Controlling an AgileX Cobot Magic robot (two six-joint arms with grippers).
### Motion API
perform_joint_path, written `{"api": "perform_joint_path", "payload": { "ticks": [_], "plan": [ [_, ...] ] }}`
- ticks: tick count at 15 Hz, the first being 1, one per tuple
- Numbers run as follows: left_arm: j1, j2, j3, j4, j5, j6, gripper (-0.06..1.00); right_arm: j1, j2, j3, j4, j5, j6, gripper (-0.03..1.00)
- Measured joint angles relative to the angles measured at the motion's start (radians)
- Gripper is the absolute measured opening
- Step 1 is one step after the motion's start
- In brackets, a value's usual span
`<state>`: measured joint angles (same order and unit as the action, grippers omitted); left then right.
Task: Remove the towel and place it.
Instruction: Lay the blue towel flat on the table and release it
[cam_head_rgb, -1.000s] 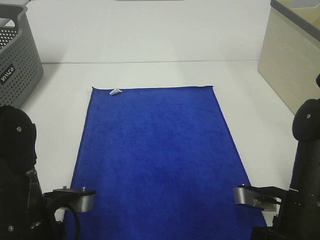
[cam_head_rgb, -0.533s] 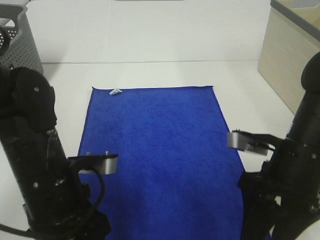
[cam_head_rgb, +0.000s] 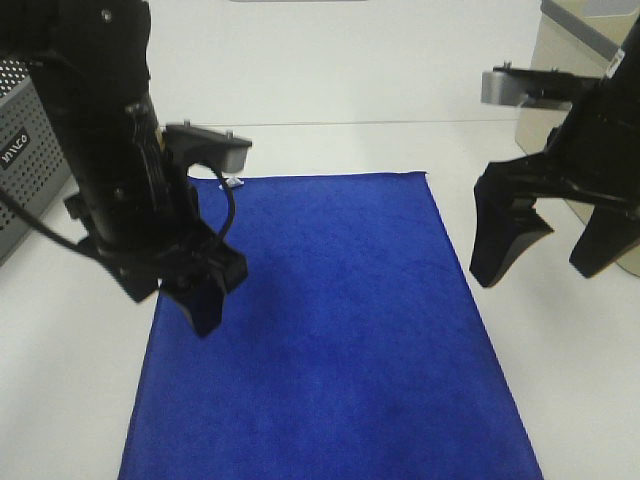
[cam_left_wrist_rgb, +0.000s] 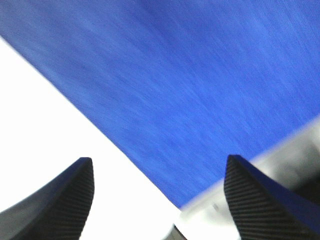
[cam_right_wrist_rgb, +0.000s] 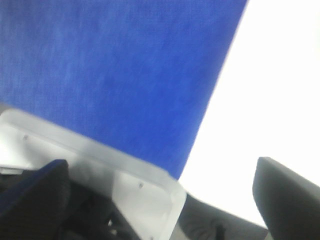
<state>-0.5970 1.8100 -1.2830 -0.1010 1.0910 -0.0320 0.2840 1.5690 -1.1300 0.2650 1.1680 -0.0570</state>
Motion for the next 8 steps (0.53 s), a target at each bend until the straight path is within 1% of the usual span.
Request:
{"api": "perform_joint_path", "payload": {
  "ticks": [2, 3, 6, 8],
  "plan": [
    [0.002, 0.0, -0.114, 0.141, 0.002, -0.082, 0.69, -0.003, 0.0, -0.086, -0.043, 0.007, 0.015, 0.96],
    [0.009, 0.0, -0.158, 0.179, 0.005, -0.1, 0.69, -0.003, 0.0, -0.115, -0.054, 0.01, 0.017, 0.96],
    [0.071, 0.0, -0.251, 0.202, 0.05, -0.115, 0.69, -0.003, 0.0, -0.184, -0.083, 0.012, 0.088, 0.96],
    [0.094, 0.0, -0.263, 0.222, 0.078, -0.127, 0.69, -0.003, 0.0, -0.207, -0.101, 0.016, 0.109, 0.96]
  ]
}}
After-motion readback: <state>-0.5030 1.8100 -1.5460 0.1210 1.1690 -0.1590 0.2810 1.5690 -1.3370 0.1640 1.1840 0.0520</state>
